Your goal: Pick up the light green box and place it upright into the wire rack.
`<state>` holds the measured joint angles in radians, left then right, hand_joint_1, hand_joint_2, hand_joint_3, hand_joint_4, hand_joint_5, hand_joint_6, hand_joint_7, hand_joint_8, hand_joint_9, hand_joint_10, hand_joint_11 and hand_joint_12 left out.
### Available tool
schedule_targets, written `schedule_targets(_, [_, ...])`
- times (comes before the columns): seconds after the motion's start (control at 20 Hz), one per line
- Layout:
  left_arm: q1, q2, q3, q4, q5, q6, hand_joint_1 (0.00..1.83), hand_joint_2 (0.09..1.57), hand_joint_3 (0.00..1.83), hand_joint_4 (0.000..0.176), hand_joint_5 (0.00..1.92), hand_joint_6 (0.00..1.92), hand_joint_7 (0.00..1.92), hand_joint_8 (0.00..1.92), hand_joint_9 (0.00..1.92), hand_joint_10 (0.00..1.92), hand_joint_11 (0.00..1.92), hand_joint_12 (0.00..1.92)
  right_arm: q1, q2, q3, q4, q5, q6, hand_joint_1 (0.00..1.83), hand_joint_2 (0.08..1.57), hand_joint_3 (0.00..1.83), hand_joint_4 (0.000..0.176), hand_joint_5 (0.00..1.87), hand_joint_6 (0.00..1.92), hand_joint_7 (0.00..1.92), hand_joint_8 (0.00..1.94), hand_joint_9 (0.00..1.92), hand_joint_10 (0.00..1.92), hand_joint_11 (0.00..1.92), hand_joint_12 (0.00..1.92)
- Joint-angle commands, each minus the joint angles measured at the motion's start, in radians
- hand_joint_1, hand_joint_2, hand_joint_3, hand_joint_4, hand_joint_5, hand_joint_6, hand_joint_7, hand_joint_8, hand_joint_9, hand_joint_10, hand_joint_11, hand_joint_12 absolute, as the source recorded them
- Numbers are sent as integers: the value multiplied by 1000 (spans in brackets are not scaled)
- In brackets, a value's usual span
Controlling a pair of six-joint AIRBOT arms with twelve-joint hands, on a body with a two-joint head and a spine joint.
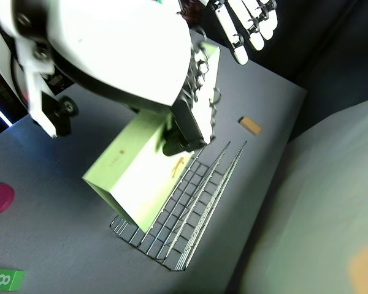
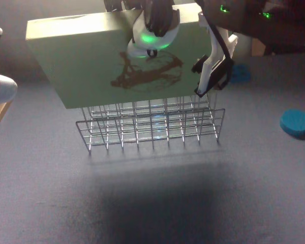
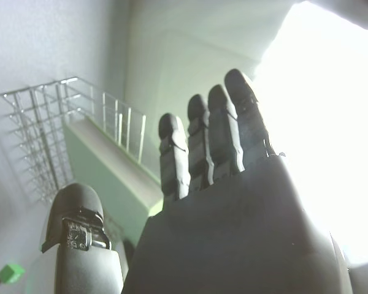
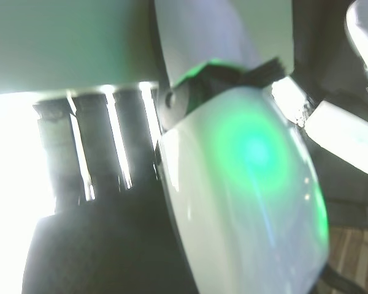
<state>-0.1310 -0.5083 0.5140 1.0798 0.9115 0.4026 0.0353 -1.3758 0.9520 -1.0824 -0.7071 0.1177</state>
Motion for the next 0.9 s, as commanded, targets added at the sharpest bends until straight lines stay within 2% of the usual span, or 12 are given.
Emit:
schedule_targets(0.0, [-9,0,0,84,-32,5,142,1207,1,85,265,1,199,1,113,1,0,425,4,-2,3,-64,42,3,1364,1153,0,0,772,1132,939,1065,894,1306,796,1361])
schedule_targets(0.6, [-9,0,-2,84,-32,5,150,1209,2,85,264,0,201,1,114,1,0,427,-74,-26,43,-59,62,66,1365,1152,0,0,767,1131,923,1079,919,1287,816,1329])
schedule_targets(0.85, [-9,0,-1,84,-32,5,150,1210,2,85,264,0,202,1,118,2,0,430,-111,-31,62,-110,68,116,1364,1157,1,0,754,1132,913,1091,917,1300,809,1322])
